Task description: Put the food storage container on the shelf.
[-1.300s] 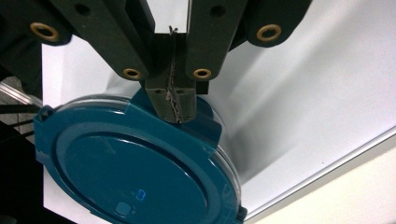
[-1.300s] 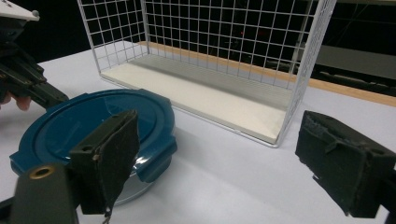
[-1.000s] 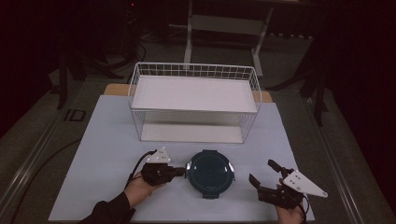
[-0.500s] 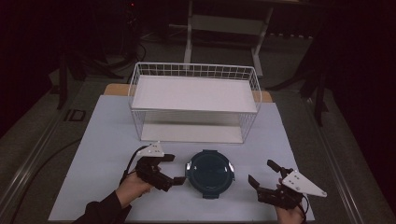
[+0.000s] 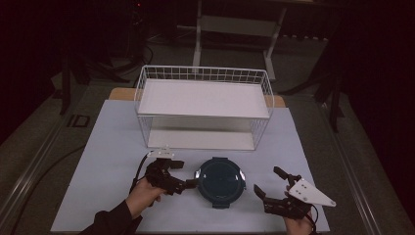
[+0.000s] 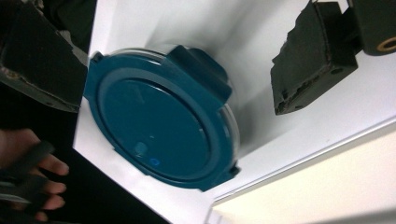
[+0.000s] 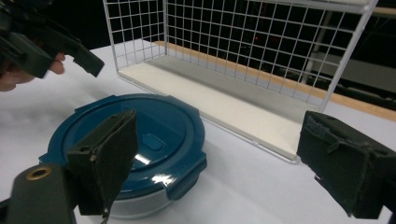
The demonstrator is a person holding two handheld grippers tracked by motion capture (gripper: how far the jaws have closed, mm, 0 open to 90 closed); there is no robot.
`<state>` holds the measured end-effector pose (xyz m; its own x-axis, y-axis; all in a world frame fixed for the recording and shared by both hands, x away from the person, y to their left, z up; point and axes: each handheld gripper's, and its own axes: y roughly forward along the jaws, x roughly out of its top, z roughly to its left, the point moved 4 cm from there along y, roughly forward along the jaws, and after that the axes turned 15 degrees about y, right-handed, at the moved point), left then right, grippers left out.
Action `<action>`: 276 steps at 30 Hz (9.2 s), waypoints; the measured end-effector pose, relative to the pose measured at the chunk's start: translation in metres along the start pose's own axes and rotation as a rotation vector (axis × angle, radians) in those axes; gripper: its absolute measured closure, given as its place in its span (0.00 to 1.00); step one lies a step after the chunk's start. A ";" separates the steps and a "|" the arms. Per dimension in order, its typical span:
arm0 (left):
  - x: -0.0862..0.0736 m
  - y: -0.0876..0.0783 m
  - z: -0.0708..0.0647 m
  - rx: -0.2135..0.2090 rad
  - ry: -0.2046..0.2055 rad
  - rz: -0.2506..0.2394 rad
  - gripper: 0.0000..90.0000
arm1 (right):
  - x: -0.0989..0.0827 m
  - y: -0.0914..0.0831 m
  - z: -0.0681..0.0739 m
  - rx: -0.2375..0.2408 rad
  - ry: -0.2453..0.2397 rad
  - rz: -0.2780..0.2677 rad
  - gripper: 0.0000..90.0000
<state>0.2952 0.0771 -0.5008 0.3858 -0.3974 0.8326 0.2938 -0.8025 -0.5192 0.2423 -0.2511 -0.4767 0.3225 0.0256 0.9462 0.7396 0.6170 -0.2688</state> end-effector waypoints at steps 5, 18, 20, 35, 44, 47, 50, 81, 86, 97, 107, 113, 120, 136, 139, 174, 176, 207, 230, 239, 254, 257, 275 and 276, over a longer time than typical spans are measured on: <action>-0.004 0.010 0.010 -0.041 -0.172 0.037 0.05 | 0.001 0.004 0.005 0.003 -0.028 0.004 0.15; -0.016 0.030 0.020 -0.171 -0.450 0.143 0.24 | 0.009 0.002 0.008 0.055 0.055 0.019 0.17; -0.017 0.032 0.021 -0.184 -0.476 0.149 0.31 | 0.008 0.003 0.008 0.059 0.070 0.047 0.17; -0.020 0.037 0.018 -0.281 -0.495 0.109 0.56 | -0.004 0.020 0.010 0.104 0.215 0.225 0.25; -0.015 0.029 0.002 -0.260 -0.374 0.100 0.62 | -0.013 0.027 0.002 0.126 0.384 0.347 0.34; -0.017 0.026 -0.001 -0.258 -0.357 0.095 0.62 | -0.017 0.029 0.000 0.154 0.442 0.385 0.35; -0.018 0.024 -0.004 -0.257 -0.328 0.088 0.62 | -0.020 0.030 -0.002 0.182 0.490 0.414 0.40; -0.031 0.018 -0.014 -0.252 -0.280 0.022 0.64 | -0.037 0.038 -0.007 0.346 0.656 0.538 0.63; -0.033 0.017 -0.014 -0.259 -0.267 0.006 0.64 | -0.037 0.037 -0.005 0.345 0.650 0.537 0.63; -0.032 0.017 -0.015 -0.259 -0.269 0.003 0.64 | -0.039 0.041 -0.011 0.418 0.685 0.548 0.64; -0.012 0.000 -0.008 -0.216 -0.203 -0.044 0.64 | -0.015 0.046 -0.006 0.413 0.612 0.477 0.64; 0.000 -0.009 0.001 -0.184 -0.168 -0.062 0.64 | 0.000 0.057 -0.006 0.422 0.577 0.458 0.64; 0.014 -0.015 0.017 -0.130 -0.120 -0.113 0.64 | 0.024 0.073 -0.011 0.411 0.495 0.407 0.64; 0.013 -0.003 0.064 -0.014 -0.097 -0.151 0.63 | 0.025 0.124 -0.031 0.381 0.449 0.364 0.63; 0.010 0.001 0.074 -0.002 -0.121 -0.155 0.63 | 0.023 0.136 -0.036 0.376 0.454 0.365 0.63; 0.012 0.025 0.113 0.094 -0.211 -0.120 0.59 | 0.019 0.179 -0.056 0.210 0.424 0.361 0.63; 0.009 0.026 0.115 0.080 -0.225 -0.133 0.58 | 0.020 0.180 -0.055 0.198 0.427 0.355 0.63; 0.015 0.026 0.114 0.162 -0.156 -0.165 0.26 | 0.029 0.188 -0.047 0.077 0.366 0.318 0.52; 0.011 -0.010 0.057 0.130 -0.002 -0.165 0.01 | 0.018 0.149 0.010 0.210 0.309 0.319 0.71; 0.003 -0.011 0.045 0.137 0.040 -0.157 0.00 | 0.002 0.161 0.037 0.247 0.254 0.412 1.00; -0.006 -0.011 0.042 0.142 0.052 -0.145 0.01 | -0.001 0.186 0.043 0.237 0.228 0.434 1.00; -0.006 -0.011 0.041 0.141 0.055 -0.145 0.01 | 0.000 0.189 0.041 0.231 0.231 0.435 1.00; -0.010 -0.007 0.040 0.139 0.065 -0.136 0.00 | 0.003 0.208 0.026 0.161 0.265 0.415 1.00; -0.010 -0.007 0.040 0.139 0.065 -0.138 0.00 | 0.004 0.209 0.025 0.160 0.264 0.416 1.00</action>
<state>0.3243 0.1046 -0.5126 0.2774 -0.3199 0.9059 0.4597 -0.7838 -0.4175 0.3835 -0.1019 -0.5248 0.7231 0.1077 0.6823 0.4247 0.7097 -0.5621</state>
